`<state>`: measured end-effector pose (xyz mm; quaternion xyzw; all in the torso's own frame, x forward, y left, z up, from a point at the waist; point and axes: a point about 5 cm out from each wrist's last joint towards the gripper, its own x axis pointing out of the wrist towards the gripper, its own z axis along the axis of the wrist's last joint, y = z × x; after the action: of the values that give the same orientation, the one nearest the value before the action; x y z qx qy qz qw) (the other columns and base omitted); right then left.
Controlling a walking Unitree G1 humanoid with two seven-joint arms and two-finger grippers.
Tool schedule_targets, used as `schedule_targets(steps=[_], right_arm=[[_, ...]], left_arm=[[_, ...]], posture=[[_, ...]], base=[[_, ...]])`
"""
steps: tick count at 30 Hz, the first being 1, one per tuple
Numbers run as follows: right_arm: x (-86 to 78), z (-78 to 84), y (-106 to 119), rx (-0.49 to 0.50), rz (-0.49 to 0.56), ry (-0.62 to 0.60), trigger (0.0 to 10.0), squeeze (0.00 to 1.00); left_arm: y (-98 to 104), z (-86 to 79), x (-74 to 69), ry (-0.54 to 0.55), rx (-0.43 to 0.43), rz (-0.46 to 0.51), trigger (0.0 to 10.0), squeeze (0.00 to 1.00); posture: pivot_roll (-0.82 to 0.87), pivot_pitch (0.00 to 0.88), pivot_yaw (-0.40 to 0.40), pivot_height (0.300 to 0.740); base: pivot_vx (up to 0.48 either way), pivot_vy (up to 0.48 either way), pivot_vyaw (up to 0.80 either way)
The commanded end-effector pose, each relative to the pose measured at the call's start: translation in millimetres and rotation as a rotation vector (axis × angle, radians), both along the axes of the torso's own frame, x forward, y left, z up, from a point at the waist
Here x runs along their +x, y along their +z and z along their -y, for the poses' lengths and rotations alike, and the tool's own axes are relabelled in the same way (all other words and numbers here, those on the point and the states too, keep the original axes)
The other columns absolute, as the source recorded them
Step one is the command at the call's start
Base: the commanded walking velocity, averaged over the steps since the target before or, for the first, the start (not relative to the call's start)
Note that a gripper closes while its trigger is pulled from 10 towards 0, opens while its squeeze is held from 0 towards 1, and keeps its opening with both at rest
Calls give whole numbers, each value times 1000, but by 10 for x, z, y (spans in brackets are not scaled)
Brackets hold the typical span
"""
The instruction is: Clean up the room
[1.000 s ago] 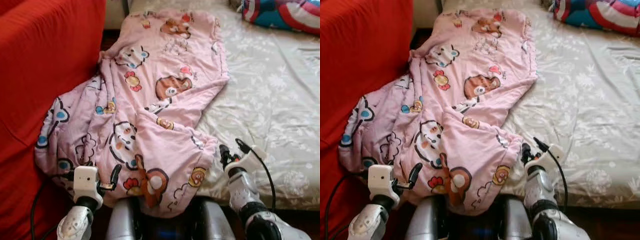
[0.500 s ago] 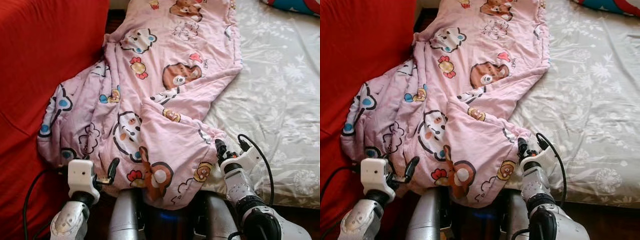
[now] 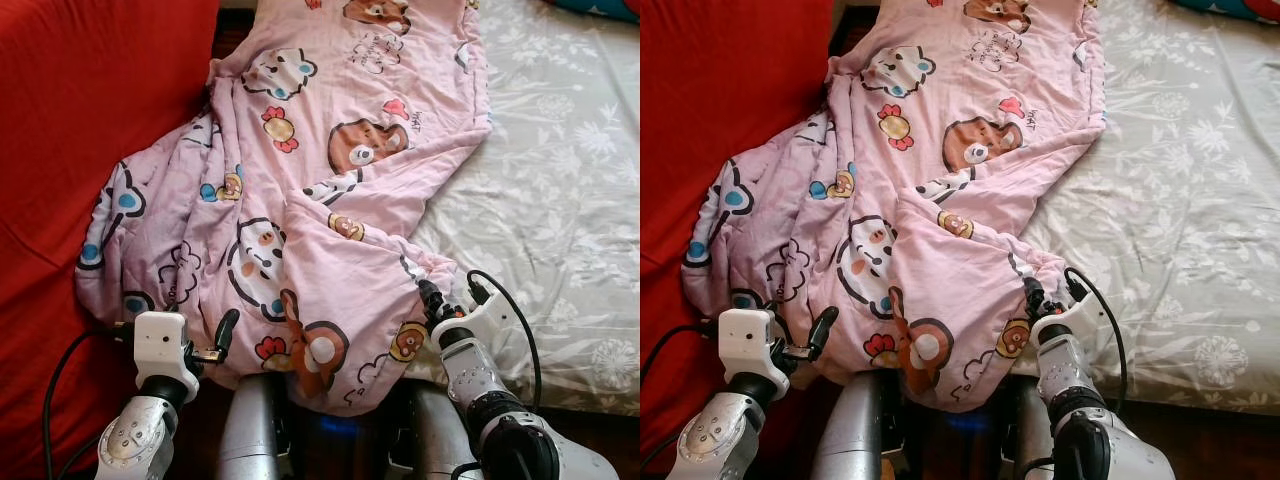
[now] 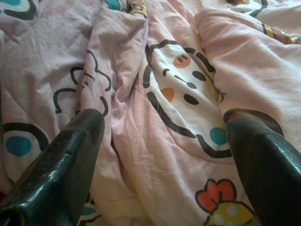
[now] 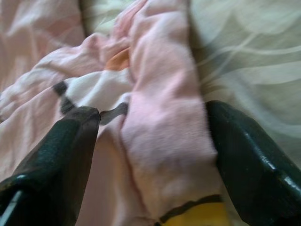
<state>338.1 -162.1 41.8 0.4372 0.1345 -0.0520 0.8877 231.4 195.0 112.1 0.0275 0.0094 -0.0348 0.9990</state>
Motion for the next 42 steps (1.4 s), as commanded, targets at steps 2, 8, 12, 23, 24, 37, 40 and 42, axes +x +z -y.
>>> schedule_targets(steps=[2,8,12,23,24,37,40,42], right_arm=[[-35,-76,-56,11,-22,34,10000,0],[-40,-36,-63,19,-29,3,0,0],[-42,-23,-61,18,-22,3,0,0],[-92,26,-118,13,-39,-19,0,0],[-97,27,-123,14,-40,-20,0,0],[-115,8,-145,8,-43,-9,0,0],[-106,-5,-135,6,-40,-3,0,0],[-99,-10,-126,2,-35,3,0,0]], left_arm=[[-35,-12,-52,-5,7,-25,10000,0],[-44,-9,-76,-14,25,-35,10000,0],[-46,-25,-84,-12,29,-42,10000,0],[-81,-1,-109,-25,30,-59,10000,0],[-82,2,-110,-27,28,-60,10000,0],[-91,8,-122,-46,43,-69,10000,0],[-92,29,-123,-55,51,-71,10000,0],[-91,39,-116,-60,55,-71,10000,0]], posture=[[190,344,51,604],[200,349,53,604],[197,349,54,604],[194,353,57,604],[194,353,57,604],[199,358,61,604],[199,357,61,604],[199,355,62,604]], base=[[0,0,0],[0,0,0],[0,0,0],[0,0,0],[0,0,0],[0,0,0],[0,0,0],[0,0,0]])
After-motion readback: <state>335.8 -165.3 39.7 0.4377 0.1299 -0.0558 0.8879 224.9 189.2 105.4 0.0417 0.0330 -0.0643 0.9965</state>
